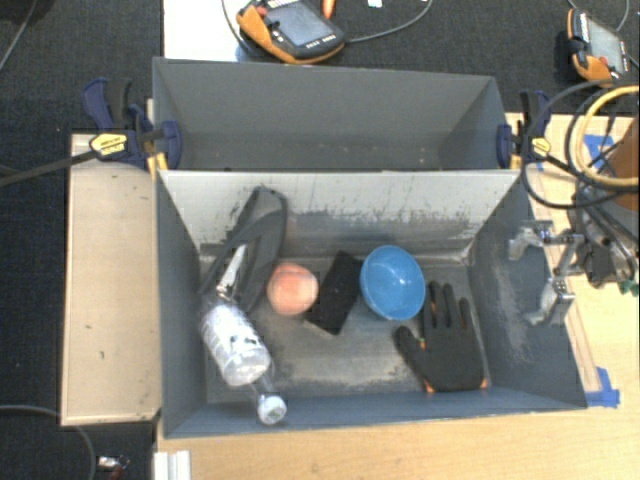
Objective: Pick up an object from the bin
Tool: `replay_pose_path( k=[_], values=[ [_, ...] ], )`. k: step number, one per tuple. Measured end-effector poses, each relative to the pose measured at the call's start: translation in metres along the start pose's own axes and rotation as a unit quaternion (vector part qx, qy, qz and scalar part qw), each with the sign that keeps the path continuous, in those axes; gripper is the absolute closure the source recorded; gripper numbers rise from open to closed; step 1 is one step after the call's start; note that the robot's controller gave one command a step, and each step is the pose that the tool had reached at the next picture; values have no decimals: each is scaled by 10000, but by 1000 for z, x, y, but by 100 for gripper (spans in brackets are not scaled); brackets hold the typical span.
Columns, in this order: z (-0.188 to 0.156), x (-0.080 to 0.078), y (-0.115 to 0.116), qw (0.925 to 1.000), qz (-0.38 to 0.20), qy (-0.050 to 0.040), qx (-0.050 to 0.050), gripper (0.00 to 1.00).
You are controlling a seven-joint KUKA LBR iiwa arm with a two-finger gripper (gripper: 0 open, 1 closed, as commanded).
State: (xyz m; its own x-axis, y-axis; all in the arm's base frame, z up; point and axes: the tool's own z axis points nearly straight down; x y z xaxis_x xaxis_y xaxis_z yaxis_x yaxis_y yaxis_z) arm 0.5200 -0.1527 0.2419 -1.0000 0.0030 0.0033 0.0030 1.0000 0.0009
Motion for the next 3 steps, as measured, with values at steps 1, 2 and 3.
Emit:
replay_pose_path(
  k=[1,2,3],
  values=[
    [-4,-2,1,10000,-27,-35,9,0],
    [113,11,38,9901,1404,-53,2,0],
    [90,-9,64,9870,-1608,-73,32,0]
  ],
)
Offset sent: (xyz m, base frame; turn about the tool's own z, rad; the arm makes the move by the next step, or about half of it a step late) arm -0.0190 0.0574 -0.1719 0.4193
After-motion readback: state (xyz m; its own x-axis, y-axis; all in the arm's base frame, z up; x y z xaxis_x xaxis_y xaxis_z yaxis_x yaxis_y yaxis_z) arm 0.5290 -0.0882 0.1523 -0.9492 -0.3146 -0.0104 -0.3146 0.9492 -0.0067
